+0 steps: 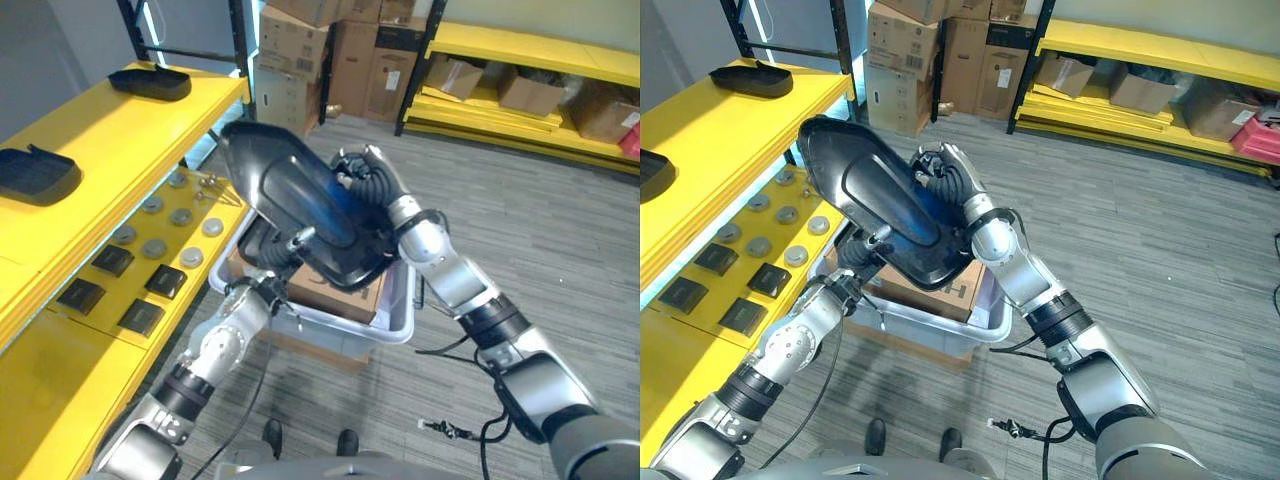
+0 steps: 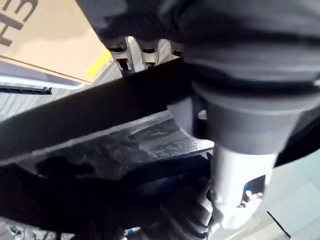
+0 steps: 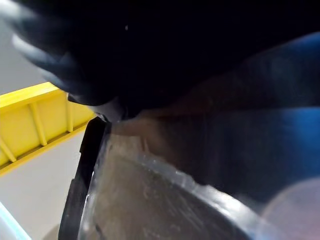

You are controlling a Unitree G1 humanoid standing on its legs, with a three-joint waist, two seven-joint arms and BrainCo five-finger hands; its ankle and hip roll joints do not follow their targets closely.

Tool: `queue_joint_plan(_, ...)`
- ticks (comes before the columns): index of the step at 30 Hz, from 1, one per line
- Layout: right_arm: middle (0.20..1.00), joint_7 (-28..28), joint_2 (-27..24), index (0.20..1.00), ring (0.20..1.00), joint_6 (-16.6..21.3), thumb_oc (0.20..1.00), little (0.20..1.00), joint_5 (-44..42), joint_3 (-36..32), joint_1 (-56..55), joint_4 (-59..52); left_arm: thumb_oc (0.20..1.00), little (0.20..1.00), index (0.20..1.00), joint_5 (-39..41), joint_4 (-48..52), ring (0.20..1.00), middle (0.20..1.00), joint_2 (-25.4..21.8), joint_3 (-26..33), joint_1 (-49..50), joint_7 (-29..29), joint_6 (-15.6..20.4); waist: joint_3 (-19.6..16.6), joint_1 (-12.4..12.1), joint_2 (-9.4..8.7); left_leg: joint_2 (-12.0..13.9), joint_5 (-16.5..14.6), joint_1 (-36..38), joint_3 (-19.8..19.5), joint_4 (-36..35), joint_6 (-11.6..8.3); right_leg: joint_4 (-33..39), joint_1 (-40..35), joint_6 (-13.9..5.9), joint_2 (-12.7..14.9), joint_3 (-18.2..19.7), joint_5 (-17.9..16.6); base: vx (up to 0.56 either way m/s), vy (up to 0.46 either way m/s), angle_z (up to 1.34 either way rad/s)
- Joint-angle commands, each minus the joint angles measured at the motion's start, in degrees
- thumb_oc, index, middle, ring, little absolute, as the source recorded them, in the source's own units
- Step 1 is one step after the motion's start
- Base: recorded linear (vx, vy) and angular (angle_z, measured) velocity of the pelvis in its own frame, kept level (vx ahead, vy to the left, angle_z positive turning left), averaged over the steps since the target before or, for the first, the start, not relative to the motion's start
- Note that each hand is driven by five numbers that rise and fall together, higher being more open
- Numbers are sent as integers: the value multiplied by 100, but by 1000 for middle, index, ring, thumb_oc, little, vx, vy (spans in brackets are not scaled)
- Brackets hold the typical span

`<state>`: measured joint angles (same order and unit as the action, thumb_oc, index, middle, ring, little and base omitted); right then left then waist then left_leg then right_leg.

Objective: Move parts from the plastic box to the shelf.

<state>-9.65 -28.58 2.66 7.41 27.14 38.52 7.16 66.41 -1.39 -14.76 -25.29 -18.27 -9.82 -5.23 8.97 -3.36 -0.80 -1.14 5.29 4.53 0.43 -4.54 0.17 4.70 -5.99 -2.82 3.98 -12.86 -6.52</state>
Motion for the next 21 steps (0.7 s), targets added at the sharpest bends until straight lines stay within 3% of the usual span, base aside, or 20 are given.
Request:
queue_joint_plan(1,200,161,802,200,200,1140,200,200,46,995,215,-1303,200,200,200,54,-127,200,200,543,-100,-845,-43,545,-250,-74,-181,314,-540,228,281,-31,-155,-100,-240,-367,388,-104,479,0,0,0)
queue_joint_plan(10,200,106,1083,200,200,1246,200,200,-219,1227,106,-1298,200,200,200,-326,-106,200,200,609,-20,-881,-345,1093,-200,-122,-197,302,-530,216,251,-29,-145,-127,-226,-366,402,-121,477,0,0,0)
queue_joint_plan(13,200,266,1158,200,200,1412,200,200,-560,1197,2,-1350,200,200,200,-783,-56,200,200,602,57,-896,-1005,1565,-185,-133,-206,304,-522,211,224,-35,-151,-116,-232,-367,399,-133,471,0,0,0)
queue_joint_plan(16,200,404,1192,200,200,1448,200,200,-831,1171,-98,-1490,200,200,200,-1809,-27,200,200,538,242,-880,-1646,1983,-184,-156,-225,301,-516,214,191,-43,-166,-87,-257,-366,390,-143,467,6,-28,1)
queue_joint_plan(17,294,375,1186,294,294,1441,294,294,-951,1149,-148,-1560,200,200,200,-2183,-33,200,200,495,305,-864,-1754,2109,-186,-158,-231,303,-516,214,187,-46,-171,-81,-262,-366,386,-146,468,3,-45,0)
queue_joint_plan(18,680,320,1169,680,680,1459,680,680,-1040,1112,-217,-1642,200,200,200,-2491,-31,200,200,438,366,-847,-1828,2221,-182,-157,-235,308,-515,213,186,-46,-174,-76,-265,-365,384,-150,466,-8,-56,0)
queue_joint_plan(19,1000,258,1128,1000,1000,1521,1000,1000,-1086,1025,-350,-1777,200,200,200,-2947,16,200,200,326,461,-830,-1983,2364,-174,-139,-238,319,-510,205,188,-46,-182,-71,-257,-366,376,-137,459,-15,-51,2)
queue_joint_plan(21,1000,140,1076,1000,1000,1445,1000,1000,-1030,956,-486,-1908,200,200,200,-3463,68,200,200,242,540,-803,-2097,2435,-171,-119,-238,329,-512,205,192,-46,-189,-68,-250,-363,368,-123,453,-20,-37,2)
